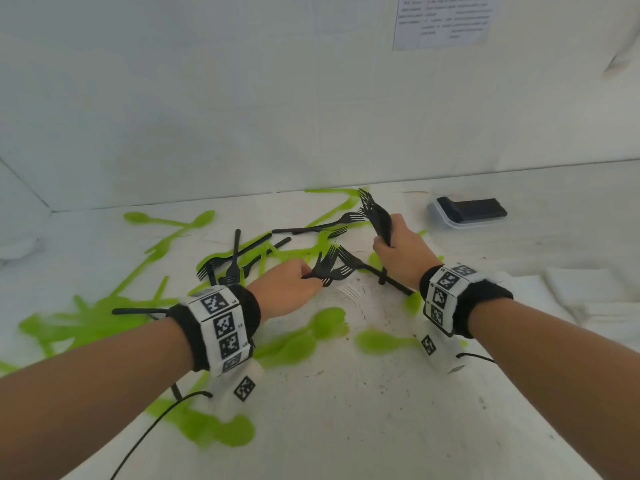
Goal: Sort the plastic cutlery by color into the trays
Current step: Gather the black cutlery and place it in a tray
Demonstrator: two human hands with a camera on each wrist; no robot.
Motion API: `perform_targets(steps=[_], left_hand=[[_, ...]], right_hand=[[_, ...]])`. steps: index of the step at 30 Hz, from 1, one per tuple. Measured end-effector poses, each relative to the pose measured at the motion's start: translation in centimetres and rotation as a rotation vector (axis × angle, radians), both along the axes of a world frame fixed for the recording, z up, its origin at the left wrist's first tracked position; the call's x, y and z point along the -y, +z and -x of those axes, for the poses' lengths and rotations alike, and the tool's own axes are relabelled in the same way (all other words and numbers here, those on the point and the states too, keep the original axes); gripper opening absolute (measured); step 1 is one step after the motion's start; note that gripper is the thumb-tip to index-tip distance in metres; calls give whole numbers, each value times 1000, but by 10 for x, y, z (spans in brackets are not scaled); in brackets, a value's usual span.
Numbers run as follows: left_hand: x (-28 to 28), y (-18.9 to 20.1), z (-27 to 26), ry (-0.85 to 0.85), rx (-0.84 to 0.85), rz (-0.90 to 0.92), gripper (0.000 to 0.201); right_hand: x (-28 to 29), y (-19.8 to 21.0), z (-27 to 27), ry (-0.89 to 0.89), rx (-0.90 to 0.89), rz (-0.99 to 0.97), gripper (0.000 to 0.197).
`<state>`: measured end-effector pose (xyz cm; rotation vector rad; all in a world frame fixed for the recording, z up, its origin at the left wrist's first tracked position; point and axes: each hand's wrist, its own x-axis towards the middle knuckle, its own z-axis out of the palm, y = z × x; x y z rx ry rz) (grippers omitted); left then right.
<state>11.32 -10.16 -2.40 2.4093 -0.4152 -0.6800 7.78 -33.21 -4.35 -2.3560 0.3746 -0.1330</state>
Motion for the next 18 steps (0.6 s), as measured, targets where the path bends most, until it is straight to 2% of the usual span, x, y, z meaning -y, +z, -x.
perform_targets(steps=[4, 6, 10, 13, 18], left_hand=[[-8, -1, -1, -138, 169, -83, 16], [-9, 1, -2, -161, 158, -35, 17], [-3, 5, -4, -102, 93, 128, 15], [12, 4, -12, -77, 173, 108, 20], [51, 2, -23, -151, 273, 56, 22]], right_hand=[[-2, -2, 1, 77, -81, -36, 26], [-1, -2, 0, 81, -81, -13, 23], [3, 2, -4, -121, 3, -74, 20], [10, 4, -9, -240, 34, -153, 21], [19, -6, -10, -219, -88, -29, 24]])
